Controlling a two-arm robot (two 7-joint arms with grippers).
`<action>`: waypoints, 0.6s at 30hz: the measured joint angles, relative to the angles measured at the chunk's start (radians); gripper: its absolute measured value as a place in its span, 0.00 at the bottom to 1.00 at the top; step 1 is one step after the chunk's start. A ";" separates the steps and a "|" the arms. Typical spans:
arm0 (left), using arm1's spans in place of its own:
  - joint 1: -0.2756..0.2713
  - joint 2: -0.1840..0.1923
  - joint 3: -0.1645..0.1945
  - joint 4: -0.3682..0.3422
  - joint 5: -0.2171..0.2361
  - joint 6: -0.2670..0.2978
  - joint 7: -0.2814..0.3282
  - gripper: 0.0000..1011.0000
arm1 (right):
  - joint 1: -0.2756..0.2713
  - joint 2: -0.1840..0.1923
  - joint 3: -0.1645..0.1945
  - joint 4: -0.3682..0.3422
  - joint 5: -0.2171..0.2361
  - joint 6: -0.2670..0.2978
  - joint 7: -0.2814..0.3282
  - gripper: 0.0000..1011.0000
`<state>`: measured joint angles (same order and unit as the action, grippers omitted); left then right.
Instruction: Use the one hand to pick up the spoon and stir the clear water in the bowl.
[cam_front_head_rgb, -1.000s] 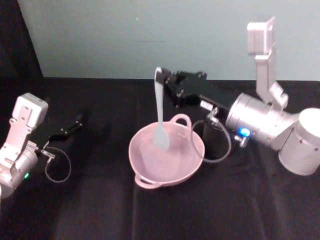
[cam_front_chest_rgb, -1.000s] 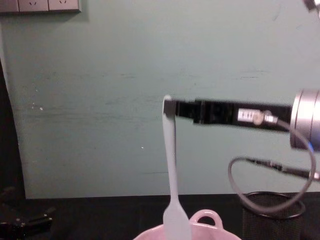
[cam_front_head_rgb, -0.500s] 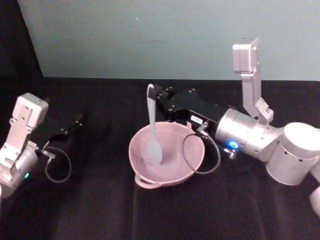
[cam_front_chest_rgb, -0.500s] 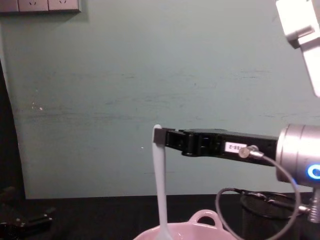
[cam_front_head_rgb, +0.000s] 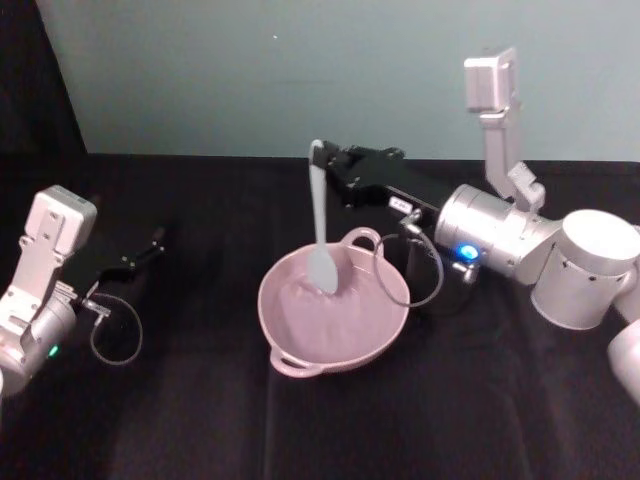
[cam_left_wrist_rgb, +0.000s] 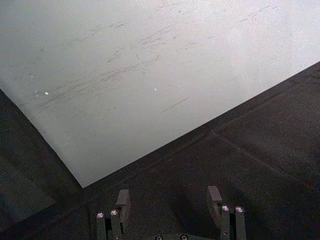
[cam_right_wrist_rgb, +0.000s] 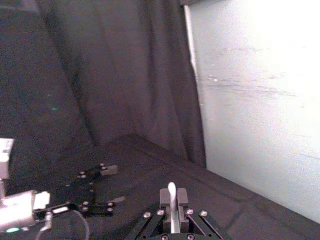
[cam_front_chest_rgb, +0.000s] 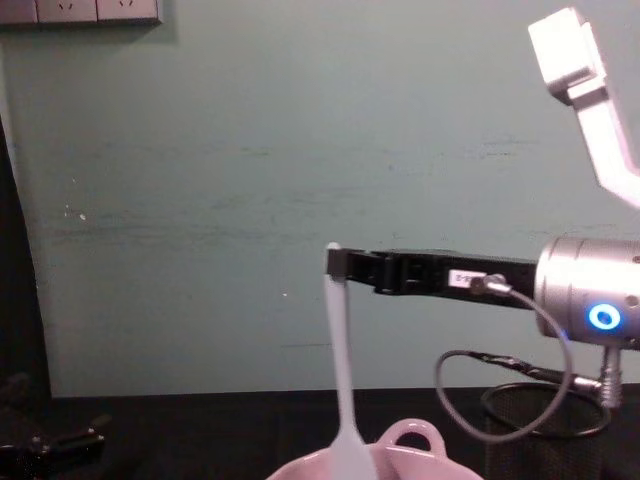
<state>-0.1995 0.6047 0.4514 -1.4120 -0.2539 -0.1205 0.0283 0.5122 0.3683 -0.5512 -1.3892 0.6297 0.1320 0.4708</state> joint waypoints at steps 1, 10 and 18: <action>0.000 0.000 0.000 0.000 0.000 0.000 0.000 1.00 | 0.001 0.003 0.004 0.002 0.000 0.002 0.000 0.09; 0.000 0.000 0.000 0.000 0.000 0.000 0.000 1.00 | -0.013 0.062 0.044 -0.040 -0.003 0.044 -0.004 0.09; 0.000 0.000 0.000 0.000 0.000 0.000 0.000 1.00 | -0.055 0.110 0.045 -0.131 -0.002 0.098 -0.007 0.09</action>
<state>-0.1995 0.6047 0.4514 -1.4120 -0.2539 -0.1205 0.0283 0.4571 0.4783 -0.5062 -1.5202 0.6279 0.2297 0.4641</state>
